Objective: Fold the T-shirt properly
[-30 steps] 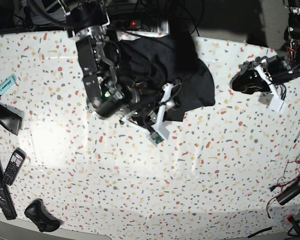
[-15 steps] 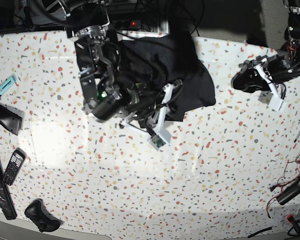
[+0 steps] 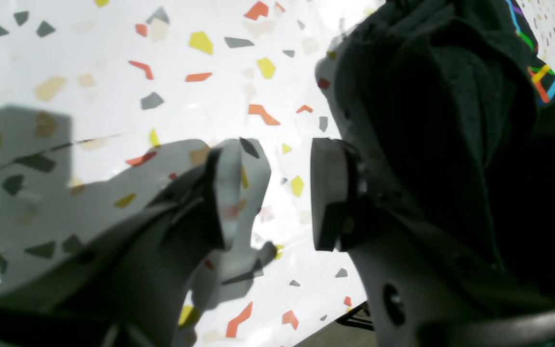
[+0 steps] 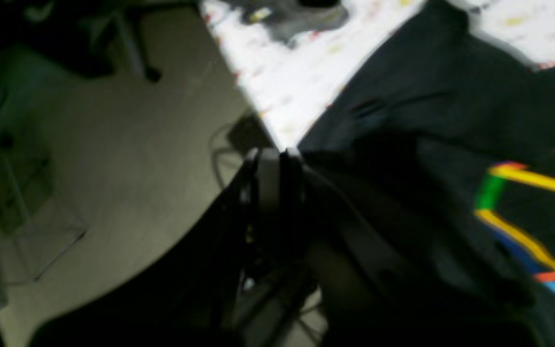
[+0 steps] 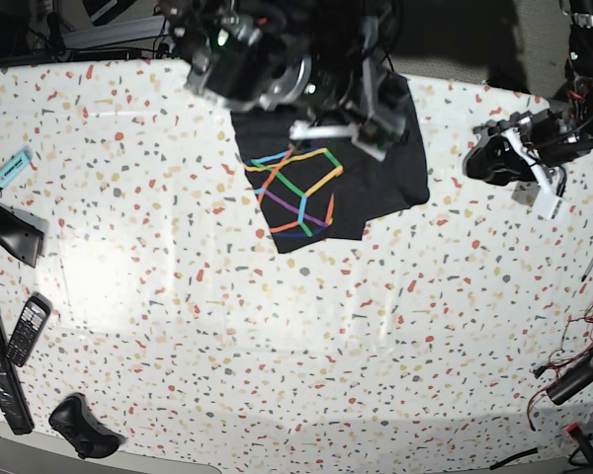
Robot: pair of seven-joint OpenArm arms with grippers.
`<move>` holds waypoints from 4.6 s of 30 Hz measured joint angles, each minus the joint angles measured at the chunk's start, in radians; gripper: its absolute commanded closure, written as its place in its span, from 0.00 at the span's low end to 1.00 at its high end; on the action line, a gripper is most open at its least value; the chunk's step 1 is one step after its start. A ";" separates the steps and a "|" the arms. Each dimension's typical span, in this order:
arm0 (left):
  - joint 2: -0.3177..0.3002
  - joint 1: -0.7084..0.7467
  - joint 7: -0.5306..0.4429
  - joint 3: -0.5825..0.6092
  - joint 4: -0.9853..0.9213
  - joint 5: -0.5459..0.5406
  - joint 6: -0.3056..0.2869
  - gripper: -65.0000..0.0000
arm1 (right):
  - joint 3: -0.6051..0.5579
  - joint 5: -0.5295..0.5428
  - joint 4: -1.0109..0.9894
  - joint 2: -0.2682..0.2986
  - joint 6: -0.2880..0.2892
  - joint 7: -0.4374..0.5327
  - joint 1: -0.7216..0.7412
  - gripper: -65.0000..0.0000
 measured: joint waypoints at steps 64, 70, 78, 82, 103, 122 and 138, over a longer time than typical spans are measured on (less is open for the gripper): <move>0.238 -0.363 -0.264 0.339 -0.494 0.330 -0.054 1.00 | 0.348 -0.225 -0.578 0.187 -0.058 0.172 0.278 1.00; 0.240 -0.528 -0.277 0.379 -0.599 0.386 -0.021 1.00 | 0.351 -0.214 -0.482 0.178 -0.101 0.169 0.191 1.00; 0.235 -0.641 -0.161 0.379 -0.605 0.328 0.001 1.00 | 0.350 -0.142 -0.333 0.108 -0.115 0.172 0.130 1.00; 0.206 -0.638 -0.034 0.381 -0.565 0.119 0.000 1.00 | 0.350 -0.198 -0.255 0.098 -0.127 0.192 0.151 1.00; 0.026 -0.190 0.114 0.378 -0.081 -0.118 0.001 1.00 | 0.232 -0.164 -0.387 0.056 -0.106 0.238 0.214 1.00; 0.033 -0.127 0.073 0.273 -0.037 -0.059 -0.003 1.00 | 0.261 -0.294 -0.618 0.055 -0.124 0.195 0.491 1.00; 0.030 0.121 0.120 0.039 0.147 -0.127 -0.002 1.00 | 0.261 -0.268 -0.285 0.064 -0.125 0.111 0.142 1.00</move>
